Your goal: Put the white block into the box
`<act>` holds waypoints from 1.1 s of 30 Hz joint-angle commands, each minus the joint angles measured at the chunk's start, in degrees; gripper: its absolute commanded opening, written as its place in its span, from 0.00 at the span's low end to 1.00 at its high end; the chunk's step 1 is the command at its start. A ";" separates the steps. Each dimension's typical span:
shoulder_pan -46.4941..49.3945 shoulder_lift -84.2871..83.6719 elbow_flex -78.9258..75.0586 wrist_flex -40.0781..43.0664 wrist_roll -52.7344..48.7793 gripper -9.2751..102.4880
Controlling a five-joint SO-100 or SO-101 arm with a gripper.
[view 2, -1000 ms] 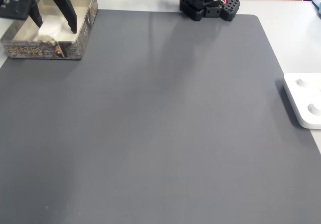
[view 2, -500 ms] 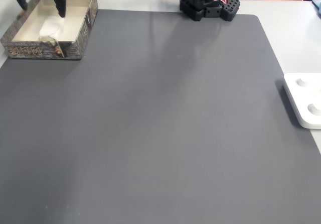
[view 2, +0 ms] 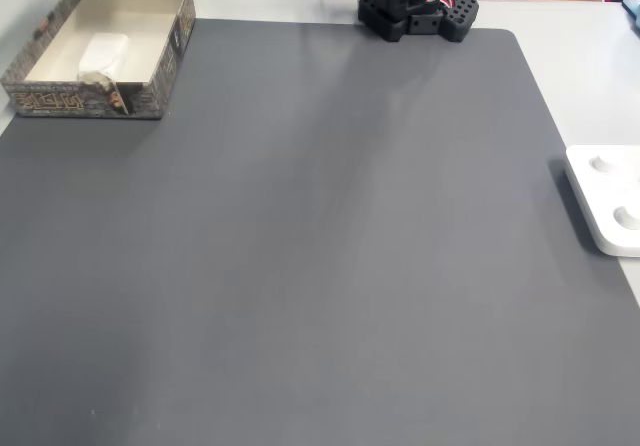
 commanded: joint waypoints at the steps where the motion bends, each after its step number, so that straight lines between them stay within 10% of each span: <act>1: -3.25 16.17 8.17 -1.23 -6.33 0.36; 19: -30.85 63.54 51.42 -7.65 -51.42 0.11; 33: -63.72 65.83 63.19 -7.47 -64.69 0.07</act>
